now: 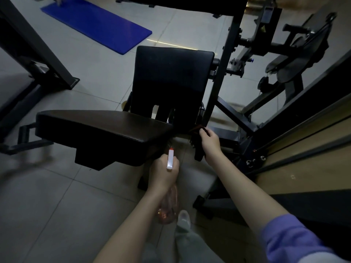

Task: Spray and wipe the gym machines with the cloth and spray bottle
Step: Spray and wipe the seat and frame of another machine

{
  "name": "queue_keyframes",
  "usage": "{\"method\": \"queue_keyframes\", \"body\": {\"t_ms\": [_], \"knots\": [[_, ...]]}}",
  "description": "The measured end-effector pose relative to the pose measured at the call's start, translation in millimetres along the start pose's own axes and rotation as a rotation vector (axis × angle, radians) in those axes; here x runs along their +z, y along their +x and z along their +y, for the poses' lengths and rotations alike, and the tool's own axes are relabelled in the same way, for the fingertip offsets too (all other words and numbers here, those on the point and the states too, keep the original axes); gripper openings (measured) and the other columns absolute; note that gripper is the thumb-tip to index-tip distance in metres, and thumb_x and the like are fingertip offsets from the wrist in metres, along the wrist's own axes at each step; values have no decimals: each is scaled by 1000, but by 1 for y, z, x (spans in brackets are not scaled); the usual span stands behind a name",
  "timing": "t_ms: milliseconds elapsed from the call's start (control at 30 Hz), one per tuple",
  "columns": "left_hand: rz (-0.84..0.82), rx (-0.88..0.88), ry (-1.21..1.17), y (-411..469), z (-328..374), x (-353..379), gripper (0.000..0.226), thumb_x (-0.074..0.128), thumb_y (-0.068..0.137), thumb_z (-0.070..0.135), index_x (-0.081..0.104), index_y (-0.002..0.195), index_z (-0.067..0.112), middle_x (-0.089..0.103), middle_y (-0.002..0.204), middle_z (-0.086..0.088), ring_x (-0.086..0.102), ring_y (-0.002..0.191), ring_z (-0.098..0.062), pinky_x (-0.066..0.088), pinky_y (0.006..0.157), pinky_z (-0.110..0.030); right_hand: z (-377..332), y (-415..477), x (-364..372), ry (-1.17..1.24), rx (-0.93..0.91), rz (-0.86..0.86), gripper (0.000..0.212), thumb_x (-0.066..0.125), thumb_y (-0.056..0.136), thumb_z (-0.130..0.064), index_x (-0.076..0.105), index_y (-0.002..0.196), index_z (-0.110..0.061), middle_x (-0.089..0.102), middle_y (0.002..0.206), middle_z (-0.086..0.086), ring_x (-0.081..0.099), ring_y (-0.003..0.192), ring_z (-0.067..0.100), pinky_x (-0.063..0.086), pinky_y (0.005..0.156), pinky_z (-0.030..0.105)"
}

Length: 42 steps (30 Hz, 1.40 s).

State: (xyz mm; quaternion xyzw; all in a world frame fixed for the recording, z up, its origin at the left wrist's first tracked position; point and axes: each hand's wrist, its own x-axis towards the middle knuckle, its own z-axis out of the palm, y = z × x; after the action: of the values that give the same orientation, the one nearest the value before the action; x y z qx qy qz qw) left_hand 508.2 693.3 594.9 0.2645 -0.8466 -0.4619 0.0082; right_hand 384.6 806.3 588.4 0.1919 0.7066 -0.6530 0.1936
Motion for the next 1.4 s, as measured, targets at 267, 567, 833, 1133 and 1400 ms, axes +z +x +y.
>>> {"method": "queue_keyframes", "body": {"t_ms": [267, 567, 833, 1133, 1400], "knots": [[-60, -57, 72, 10, -6, 8, 32, 52, 90, 16, 40, 60, 13, 58, 64, -18, 59, 64, -37, 33, 49, -29, 7, -1, 1, -8, 36, 35, 33, 48, 97, -27, 55, 126, -14, 63, 115, 14, 61, 103, 32, 50, 93, 49], [41, 181, 156, -15, 5, 1, 15, 54, 88, 5, 46, 76, 5, 56, 73, -19, 55, 65, -34, 38, 55, -35, 4, -10, 0, -6, 18, 9, 32, 46, 99, -25, 53, 128, -13, 62, 113, 11, 62, 100, 27, 53, 83, 36], [46, 168, 94, -49, -24, -3, 46, 68, 84, 15, 49, 122, -1, 52, 106, -6, 55, 98, -21, 36, 77, -17, 10, -33, 17, -16, 41, -102, 32, 47, 99, -24, 52, 129, -13, 61, 116, 9, 60, 102, 23, 52, 78, 29], [47, 17, 72, -76, -41, -24, 59, 67, 86, 24, 41, 137, 12, 53, 132, -10, 53, 119, -27, 45, 98, -36, -4, -73, 75, 174, 95, -204, 41, 43, 99, -32, 45, 137, -18, 58, 124, 7, 58, 108, 22, 50, 90, 35], [124, 241, 195, -87, -46, -52, 37, 84, 67, 11, 60, 90, -5, 62, 68, -17, 64, 56, -33, 46, 51, -27, -19, -125, 77, 225, 44, -232, 39, 39, 101, -32, 45, 137, -17, 59, 123, 8, 59, 109, 22, 51, 85, 29]]}}
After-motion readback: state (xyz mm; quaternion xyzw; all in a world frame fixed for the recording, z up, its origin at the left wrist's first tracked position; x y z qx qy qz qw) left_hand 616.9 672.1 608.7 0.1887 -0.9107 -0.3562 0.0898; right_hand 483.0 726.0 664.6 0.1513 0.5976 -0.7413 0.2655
